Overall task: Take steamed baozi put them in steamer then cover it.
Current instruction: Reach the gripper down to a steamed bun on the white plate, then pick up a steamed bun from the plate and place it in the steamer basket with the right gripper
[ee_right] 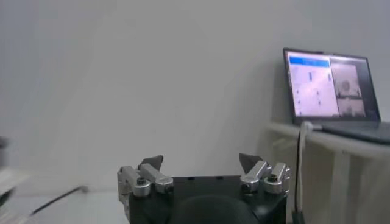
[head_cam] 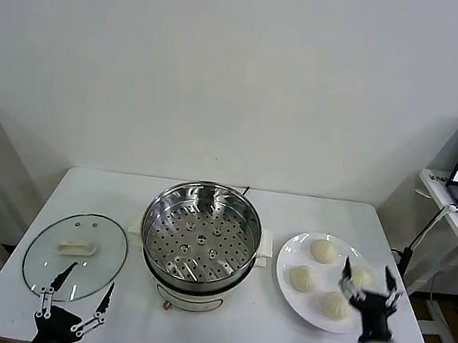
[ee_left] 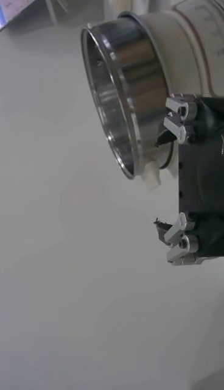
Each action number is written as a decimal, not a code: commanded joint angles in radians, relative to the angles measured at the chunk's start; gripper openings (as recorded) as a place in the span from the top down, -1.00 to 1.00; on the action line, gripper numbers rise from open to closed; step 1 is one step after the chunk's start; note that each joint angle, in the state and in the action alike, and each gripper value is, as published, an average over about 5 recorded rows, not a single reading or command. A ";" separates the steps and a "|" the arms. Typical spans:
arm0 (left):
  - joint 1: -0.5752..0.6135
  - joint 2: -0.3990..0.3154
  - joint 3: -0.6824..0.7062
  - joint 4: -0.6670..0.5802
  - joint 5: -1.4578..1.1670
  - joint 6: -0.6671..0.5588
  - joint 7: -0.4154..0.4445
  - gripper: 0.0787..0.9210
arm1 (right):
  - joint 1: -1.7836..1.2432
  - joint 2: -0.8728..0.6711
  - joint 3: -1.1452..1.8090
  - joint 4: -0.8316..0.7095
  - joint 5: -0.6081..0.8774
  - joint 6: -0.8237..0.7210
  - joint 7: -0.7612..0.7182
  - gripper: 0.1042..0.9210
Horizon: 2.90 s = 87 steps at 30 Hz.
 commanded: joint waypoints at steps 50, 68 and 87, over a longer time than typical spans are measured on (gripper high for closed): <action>0.002 -0.025 -0.017 0.015 0.000 0.000 -0.019 -0.77 | 1.299 0.069 -1.132 -1.162 -0.743 0.023 -1.404 -0.76; 0.002 -0.032 -0.020 0.022 -0.001 -0.013 -0.022 -0.77 | 1.291 0.082 -1.152 -1.156 -0.752 0.034 -1.362 -0.52; 0.000 -0.033 -0.025 0.013 -0.004 -0.016 -0.025 -0.77 | 1.701 0.016 -1.404 -0.653 -0.659 0.386 -1.431 -0.43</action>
